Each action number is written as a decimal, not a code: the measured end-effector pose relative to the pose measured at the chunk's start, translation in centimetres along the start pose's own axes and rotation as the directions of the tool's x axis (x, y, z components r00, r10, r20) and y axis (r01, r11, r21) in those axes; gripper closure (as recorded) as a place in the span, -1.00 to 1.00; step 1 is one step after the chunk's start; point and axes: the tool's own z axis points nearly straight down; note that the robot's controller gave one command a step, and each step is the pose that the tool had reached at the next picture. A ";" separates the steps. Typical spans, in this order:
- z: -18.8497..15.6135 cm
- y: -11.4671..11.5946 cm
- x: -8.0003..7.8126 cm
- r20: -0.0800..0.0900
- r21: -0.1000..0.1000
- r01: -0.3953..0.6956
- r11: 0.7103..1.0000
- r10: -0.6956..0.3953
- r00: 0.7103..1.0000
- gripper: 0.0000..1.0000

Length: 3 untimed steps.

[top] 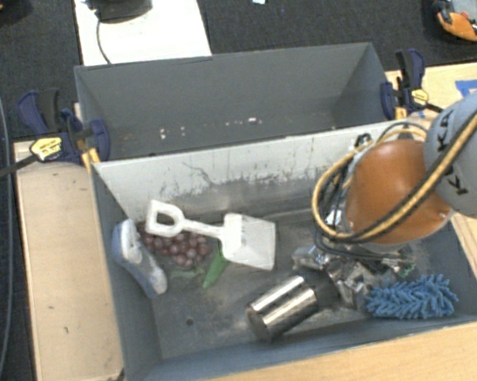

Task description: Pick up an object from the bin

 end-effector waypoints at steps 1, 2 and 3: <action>0.0 0.0 0.0 0.000 0.000 0.003 1.000 -0.003 1.000 1.00; 0.0 0.0 0.0 0.001 0.000 0.005 1.000 -0.005 1.000 1.00; 0.0 0.0 0.0 0.001 0.001 0.007 1.000 -0.007 1.000 1.00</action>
Offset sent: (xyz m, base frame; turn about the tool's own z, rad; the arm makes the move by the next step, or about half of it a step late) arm 0.0000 0.0000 0.0000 0.0000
